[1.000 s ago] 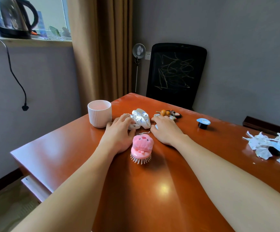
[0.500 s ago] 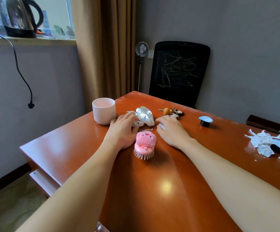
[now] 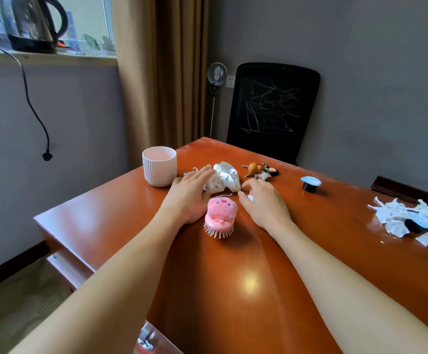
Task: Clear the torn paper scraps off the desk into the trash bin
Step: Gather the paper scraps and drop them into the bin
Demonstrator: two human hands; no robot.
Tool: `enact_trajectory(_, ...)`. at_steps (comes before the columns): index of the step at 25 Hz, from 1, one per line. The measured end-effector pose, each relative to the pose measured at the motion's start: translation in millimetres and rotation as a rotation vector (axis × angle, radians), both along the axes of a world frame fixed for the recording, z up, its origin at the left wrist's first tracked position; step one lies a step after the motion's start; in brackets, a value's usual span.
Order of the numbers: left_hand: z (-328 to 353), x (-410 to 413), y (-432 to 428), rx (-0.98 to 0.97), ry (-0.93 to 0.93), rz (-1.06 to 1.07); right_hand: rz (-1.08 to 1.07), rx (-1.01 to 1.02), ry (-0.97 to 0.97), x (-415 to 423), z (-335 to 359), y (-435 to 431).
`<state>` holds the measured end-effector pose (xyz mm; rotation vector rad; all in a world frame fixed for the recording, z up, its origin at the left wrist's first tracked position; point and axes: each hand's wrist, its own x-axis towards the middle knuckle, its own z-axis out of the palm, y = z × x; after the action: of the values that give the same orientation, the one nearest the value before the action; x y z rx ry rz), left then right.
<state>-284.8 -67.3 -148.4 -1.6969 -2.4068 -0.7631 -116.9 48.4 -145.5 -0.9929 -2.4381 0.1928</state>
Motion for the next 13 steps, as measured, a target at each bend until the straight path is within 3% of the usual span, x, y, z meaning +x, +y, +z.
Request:
enact_trajectory(5,-3.3,-4.2,4.2,-0.088,-0.081,0.058,0.005,0.022,0.056,1.1,2.0,-3.5)
enact_trajectory(13,-3.1,-2.6,5.8,-0.159,-0.077,0.107,0.208,0.084,0.06,0.5,6.5,-9.6)
